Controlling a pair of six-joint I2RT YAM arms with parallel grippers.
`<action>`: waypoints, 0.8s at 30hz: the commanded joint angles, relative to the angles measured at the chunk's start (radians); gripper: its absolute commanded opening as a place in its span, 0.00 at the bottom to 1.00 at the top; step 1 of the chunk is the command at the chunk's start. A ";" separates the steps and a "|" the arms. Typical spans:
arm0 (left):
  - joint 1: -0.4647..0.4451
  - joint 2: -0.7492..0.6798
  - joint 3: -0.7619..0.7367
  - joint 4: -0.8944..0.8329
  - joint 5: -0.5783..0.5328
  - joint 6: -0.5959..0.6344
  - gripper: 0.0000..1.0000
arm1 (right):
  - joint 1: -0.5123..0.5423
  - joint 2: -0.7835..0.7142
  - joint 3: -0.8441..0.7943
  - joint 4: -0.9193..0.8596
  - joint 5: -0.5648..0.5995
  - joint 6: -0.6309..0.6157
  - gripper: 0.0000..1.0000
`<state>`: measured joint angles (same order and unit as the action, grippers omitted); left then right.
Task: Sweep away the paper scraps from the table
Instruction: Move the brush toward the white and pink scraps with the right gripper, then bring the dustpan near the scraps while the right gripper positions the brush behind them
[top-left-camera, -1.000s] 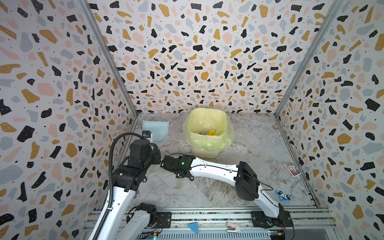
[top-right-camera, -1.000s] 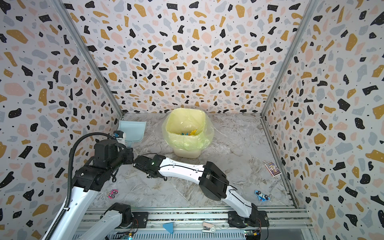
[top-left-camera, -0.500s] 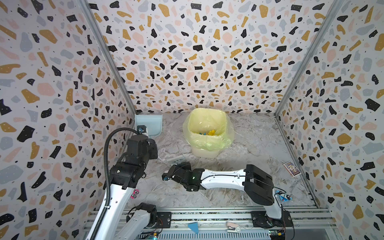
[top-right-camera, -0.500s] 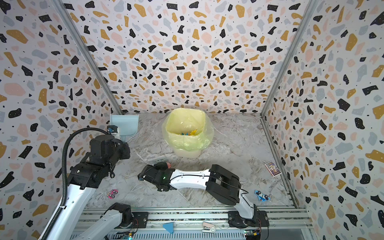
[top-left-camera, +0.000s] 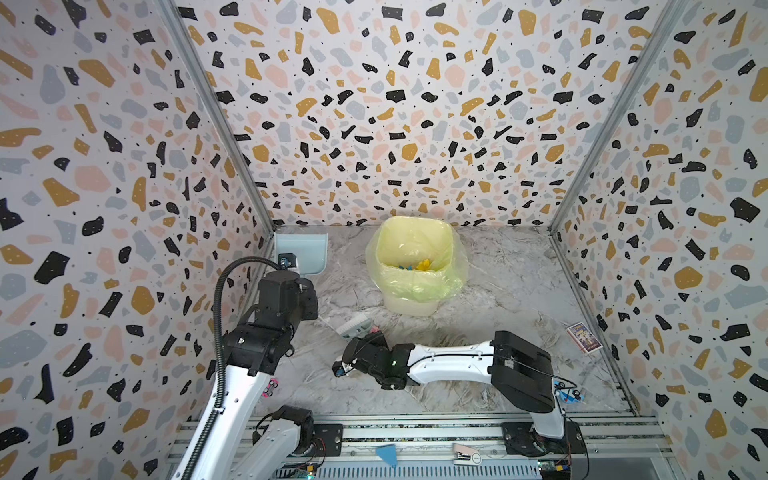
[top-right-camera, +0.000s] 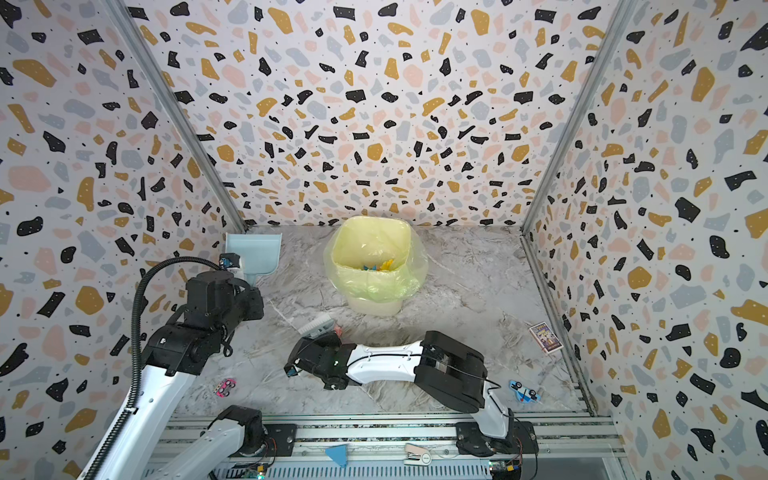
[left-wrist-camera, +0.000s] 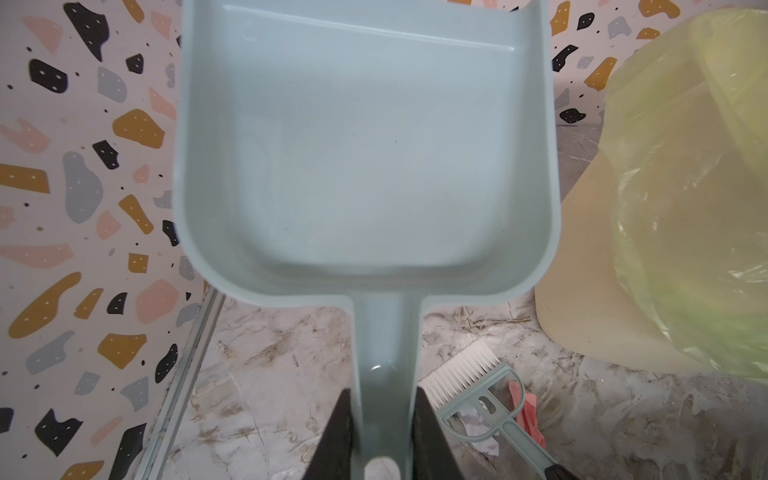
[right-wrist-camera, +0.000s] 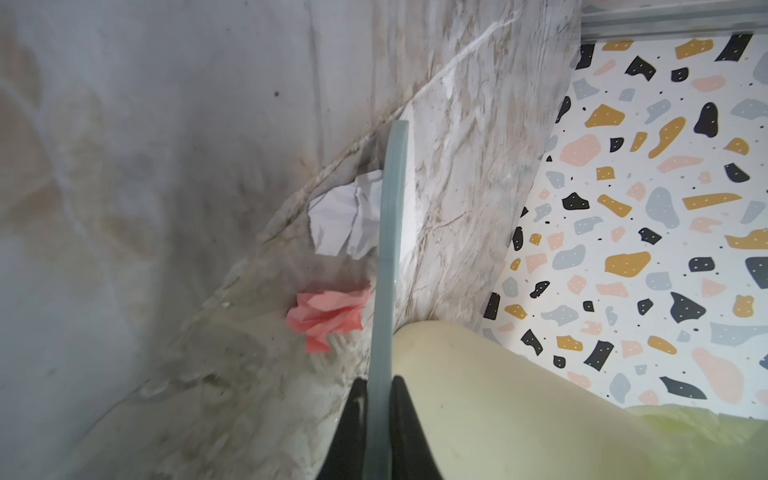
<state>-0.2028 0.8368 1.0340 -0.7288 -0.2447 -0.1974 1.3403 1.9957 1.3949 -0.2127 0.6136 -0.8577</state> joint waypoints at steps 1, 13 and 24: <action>0.006 -0.010 -0.015 0.051 0.046 -0.010 0.00 | 0.027 -0.101 -0.016 -0.202 -0.034 0.094 0.00; 0.007 -0.042 -0.087 0.072 0.171 -0.045 0.02 | 0.150 -0.182 -0.084 -0.608 -0.121 0.411 0.00; 0.006 -0.042 -0.092 0.066 0.209 -0.054 0.05 | 0.108 -0.195 0.279 -0.809 -0.098 0.626 0.00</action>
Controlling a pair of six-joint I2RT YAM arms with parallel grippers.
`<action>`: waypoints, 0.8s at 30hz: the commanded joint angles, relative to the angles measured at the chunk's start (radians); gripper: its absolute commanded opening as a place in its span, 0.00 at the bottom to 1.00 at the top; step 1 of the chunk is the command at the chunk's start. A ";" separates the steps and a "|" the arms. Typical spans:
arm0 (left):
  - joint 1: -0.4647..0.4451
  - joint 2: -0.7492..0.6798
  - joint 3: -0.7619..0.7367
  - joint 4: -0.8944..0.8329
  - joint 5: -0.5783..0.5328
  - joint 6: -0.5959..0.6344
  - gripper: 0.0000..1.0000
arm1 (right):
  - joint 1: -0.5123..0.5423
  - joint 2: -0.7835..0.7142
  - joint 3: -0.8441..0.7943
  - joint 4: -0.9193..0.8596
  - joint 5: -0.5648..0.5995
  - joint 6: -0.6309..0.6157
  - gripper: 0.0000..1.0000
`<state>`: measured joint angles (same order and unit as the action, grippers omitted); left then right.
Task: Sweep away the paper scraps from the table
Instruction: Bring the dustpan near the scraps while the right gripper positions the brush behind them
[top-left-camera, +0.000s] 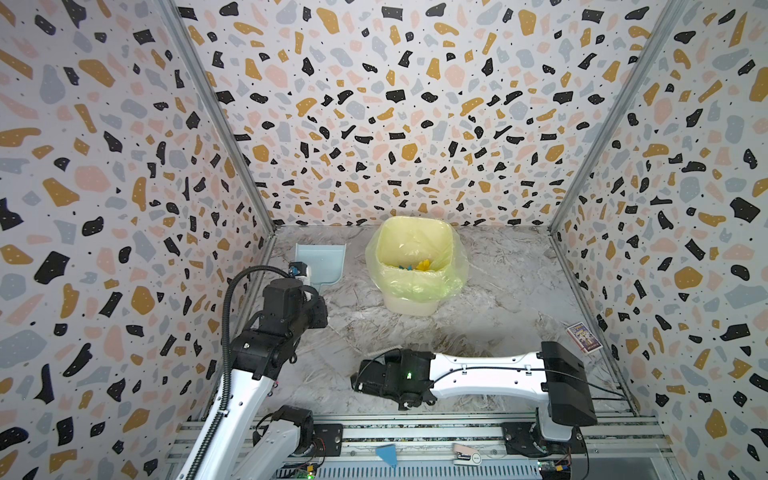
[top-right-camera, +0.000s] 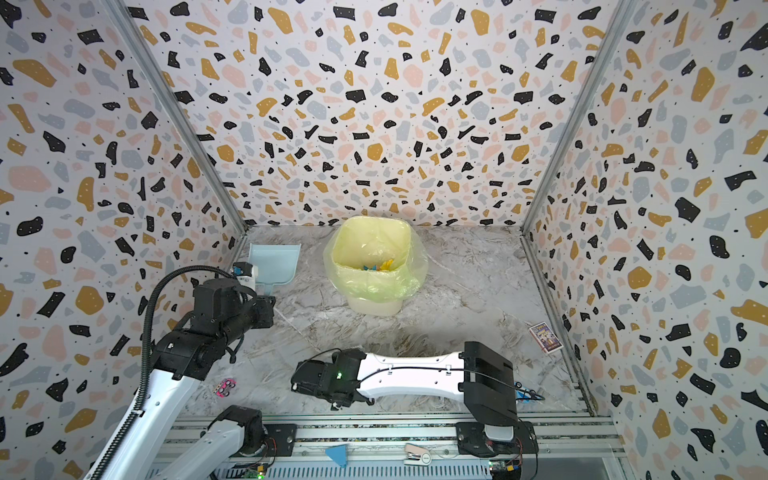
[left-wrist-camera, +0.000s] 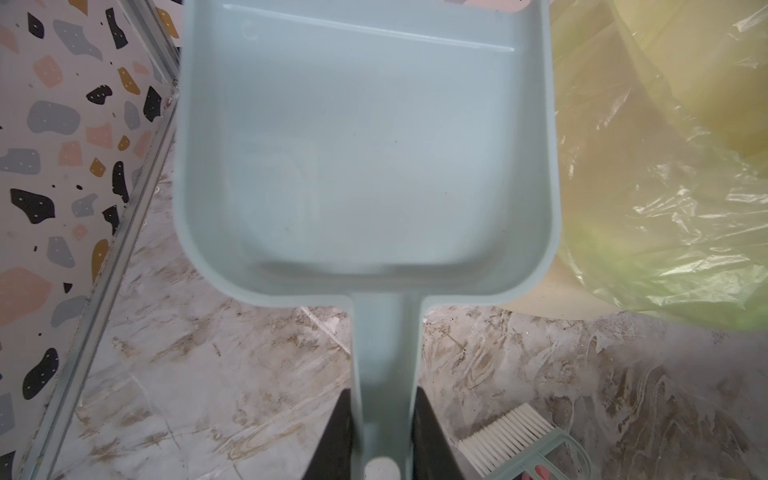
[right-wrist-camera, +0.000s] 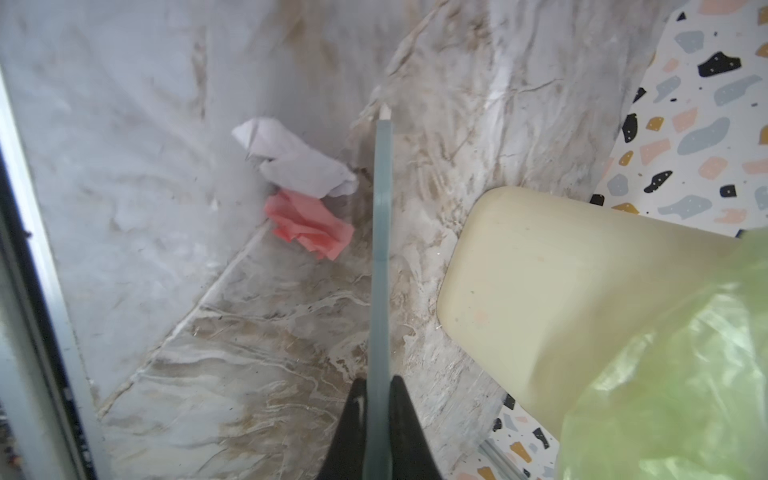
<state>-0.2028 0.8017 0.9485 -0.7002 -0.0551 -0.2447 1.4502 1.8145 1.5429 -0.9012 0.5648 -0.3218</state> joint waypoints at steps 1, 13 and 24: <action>0.006 -0.006 -0.005 0.037 0.021 -0.007 0.05 | -0.001 -0.002 0.180 -0.151 -0.074 0.101 0.00; 0.006 -0.010 0.015 0.000 -0.019 0.003 0.05 | -0.228 -0.034 0.240 -0.117 -0.830 0.486 0.00; 0.006 0.029 0.004 -0.012 0.045 0.007 0.07 | -0.344 -0.177 -0.095 0.265 -0.978 0.898 0.00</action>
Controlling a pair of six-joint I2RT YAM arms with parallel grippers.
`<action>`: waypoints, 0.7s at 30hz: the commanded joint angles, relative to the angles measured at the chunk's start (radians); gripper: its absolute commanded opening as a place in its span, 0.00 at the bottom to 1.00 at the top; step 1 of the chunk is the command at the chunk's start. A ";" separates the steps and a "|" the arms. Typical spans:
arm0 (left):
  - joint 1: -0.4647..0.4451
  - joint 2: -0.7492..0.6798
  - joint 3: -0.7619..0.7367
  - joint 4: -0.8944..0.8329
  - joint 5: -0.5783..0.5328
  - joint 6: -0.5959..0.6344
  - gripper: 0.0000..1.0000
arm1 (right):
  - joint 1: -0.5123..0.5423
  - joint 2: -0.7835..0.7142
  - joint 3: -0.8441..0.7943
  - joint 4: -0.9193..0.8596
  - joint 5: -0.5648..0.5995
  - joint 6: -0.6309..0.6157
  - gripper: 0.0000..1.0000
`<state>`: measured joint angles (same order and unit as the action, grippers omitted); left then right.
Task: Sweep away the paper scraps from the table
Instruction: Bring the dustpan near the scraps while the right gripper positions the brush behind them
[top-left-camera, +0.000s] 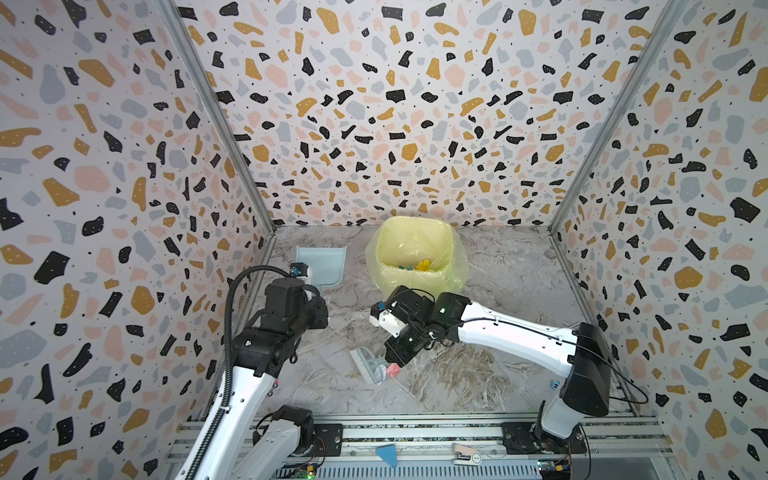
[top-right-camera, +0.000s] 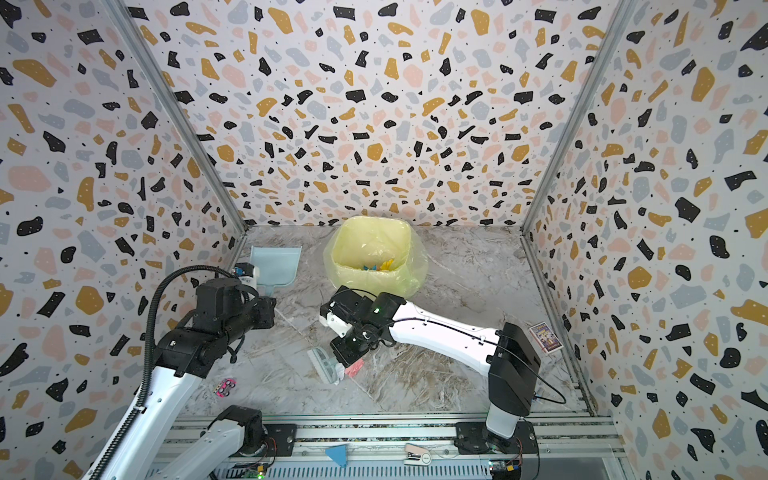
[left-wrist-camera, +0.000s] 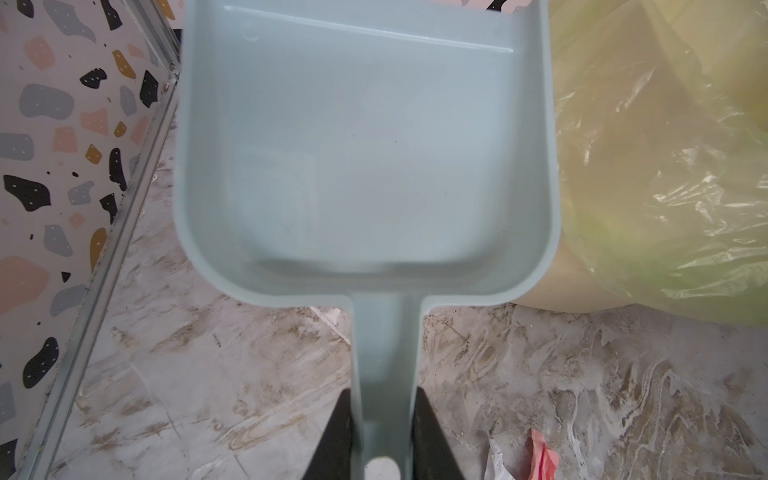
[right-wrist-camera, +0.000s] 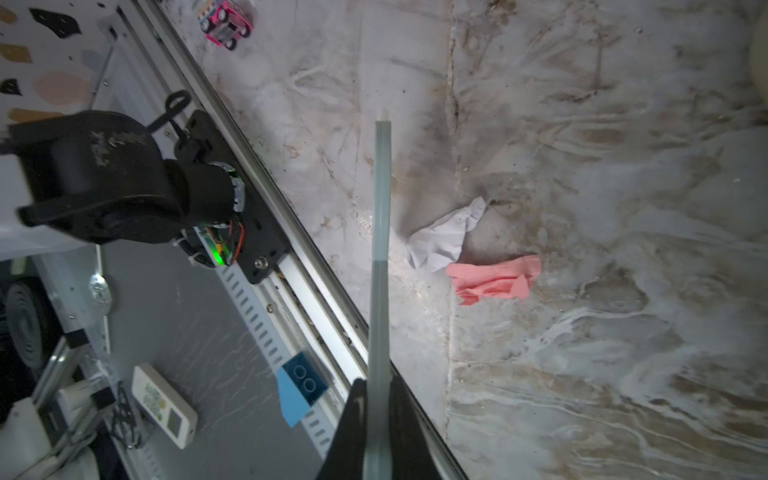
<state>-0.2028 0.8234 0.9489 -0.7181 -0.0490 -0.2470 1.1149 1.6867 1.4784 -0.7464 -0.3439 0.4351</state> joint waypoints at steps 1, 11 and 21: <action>0.004 0.014 -0.005 0.006 0.061 0.011 0.08 | -0.015 -0.058 -0.056 0.121 -0.075 0.156 0.00; -0.119 0.028 -0.062 -0.018 0.073 -0.004 0.10 | -0.060 -0.136 -0.225 0.088 -0.051 0.211 0.00; -0.273 0.042 -0.094 -0.041 0.050 -0.047 0.11 | -0.126 -0.289 -0.381 -0.026 -0.001 0.233 0.00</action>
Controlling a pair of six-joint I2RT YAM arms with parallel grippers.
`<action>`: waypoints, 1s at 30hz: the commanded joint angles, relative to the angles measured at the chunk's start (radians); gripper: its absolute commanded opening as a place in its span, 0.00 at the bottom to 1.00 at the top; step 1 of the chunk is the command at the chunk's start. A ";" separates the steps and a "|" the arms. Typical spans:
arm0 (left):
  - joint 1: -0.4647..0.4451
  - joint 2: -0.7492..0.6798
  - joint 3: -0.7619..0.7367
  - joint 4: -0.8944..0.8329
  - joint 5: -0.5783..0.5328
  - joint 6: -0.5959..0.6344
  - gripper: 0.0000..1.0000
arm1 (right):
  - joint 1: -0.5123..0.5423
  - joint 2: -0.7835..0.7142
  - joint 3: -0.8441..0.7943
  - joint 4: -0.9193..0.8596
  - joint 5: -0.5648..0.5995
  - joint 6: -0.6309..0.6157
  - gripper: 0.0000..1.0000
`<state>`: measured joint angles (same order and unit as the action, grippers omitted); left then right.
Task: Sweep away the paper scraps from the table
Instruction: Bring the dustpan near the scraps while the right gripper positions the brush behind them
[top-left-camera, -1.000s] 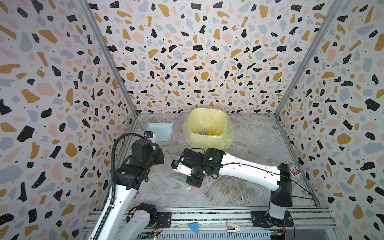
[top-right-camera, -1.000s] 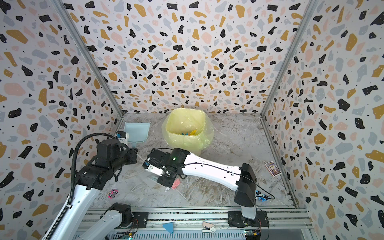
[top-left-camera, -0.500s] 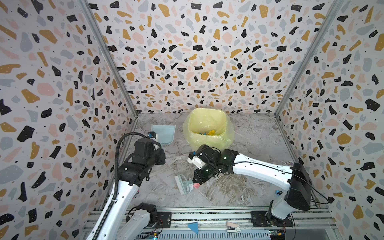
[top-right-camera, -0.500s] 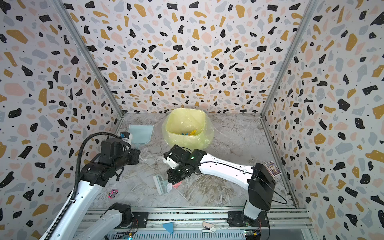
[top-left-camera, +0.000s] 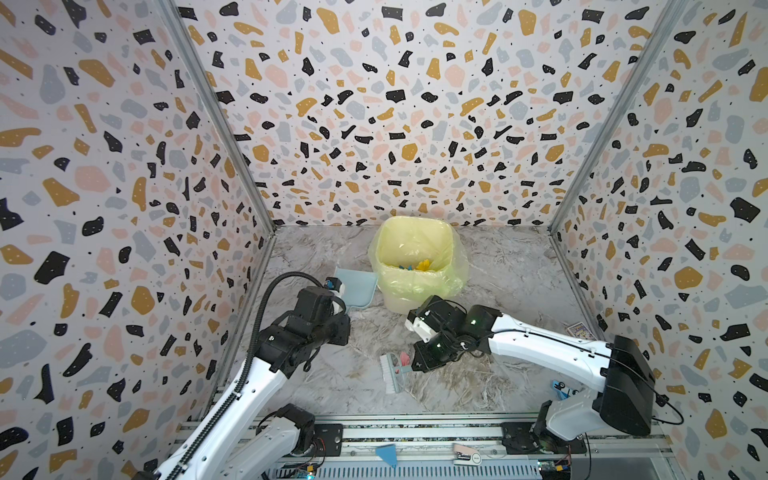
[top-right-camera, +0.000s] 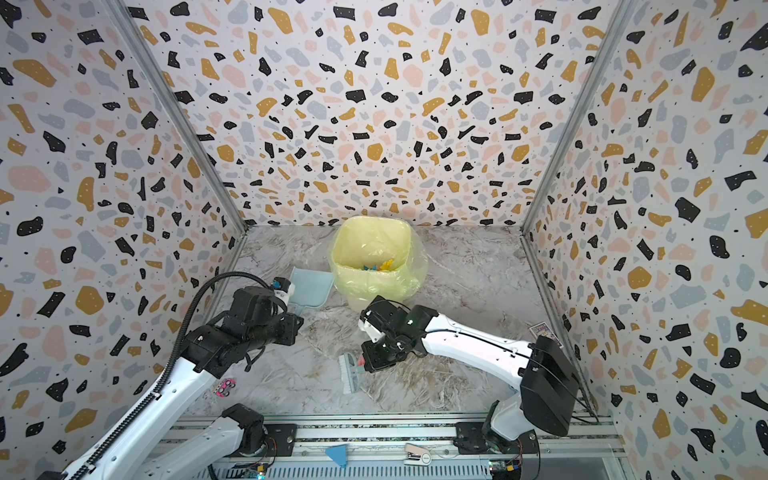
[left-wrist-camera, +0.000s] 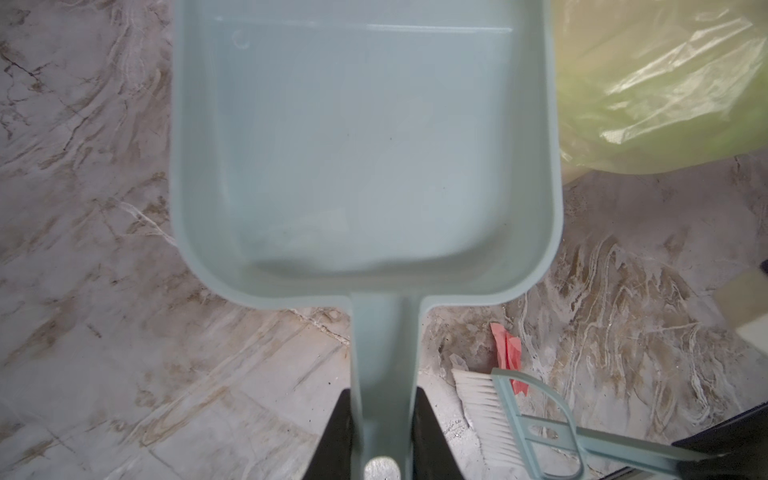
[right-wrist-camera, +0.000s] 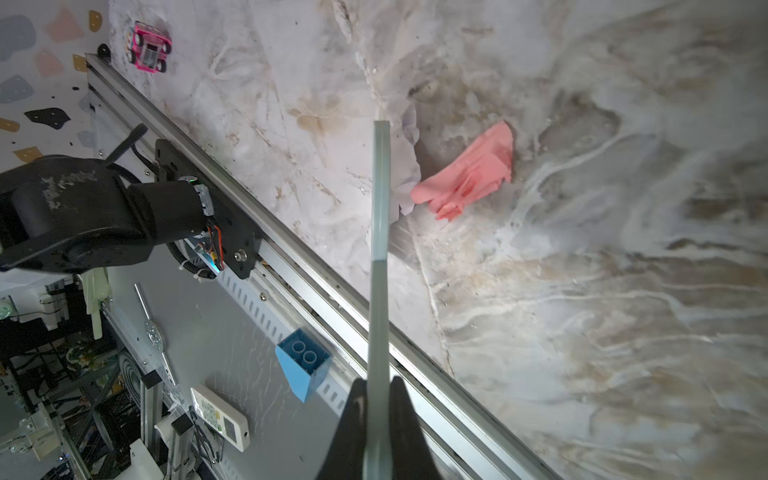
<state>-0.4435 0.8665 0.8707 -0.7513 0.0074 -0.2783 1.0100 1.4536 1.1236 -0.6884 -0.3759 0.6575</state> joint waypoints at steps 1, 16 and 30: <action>-0.049 0.002 -0.020 -0.012 -0.008 -0.020 0.11 | -0.033 -0.074 -0.040 -0.103 0.035 0.006 0.00; -0.368 0.068 -0.065 -0.046 -0.034 -0.140 0.12 | -0.148 -0.183 0.072 -0.352 0.067 -0.093 0.00; -0.555 0.103 -0.108 -0.148 -0.043 -0.175 0.12 | -0.144 -0.103 0.305 -0.635 0.313 -0.165 0.00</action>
<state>-0.9657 0.9504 0.7738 -0.8803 -0.0277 -0.4412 0.8597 1.3159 1.4136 -1.2350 -0.1448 0.5228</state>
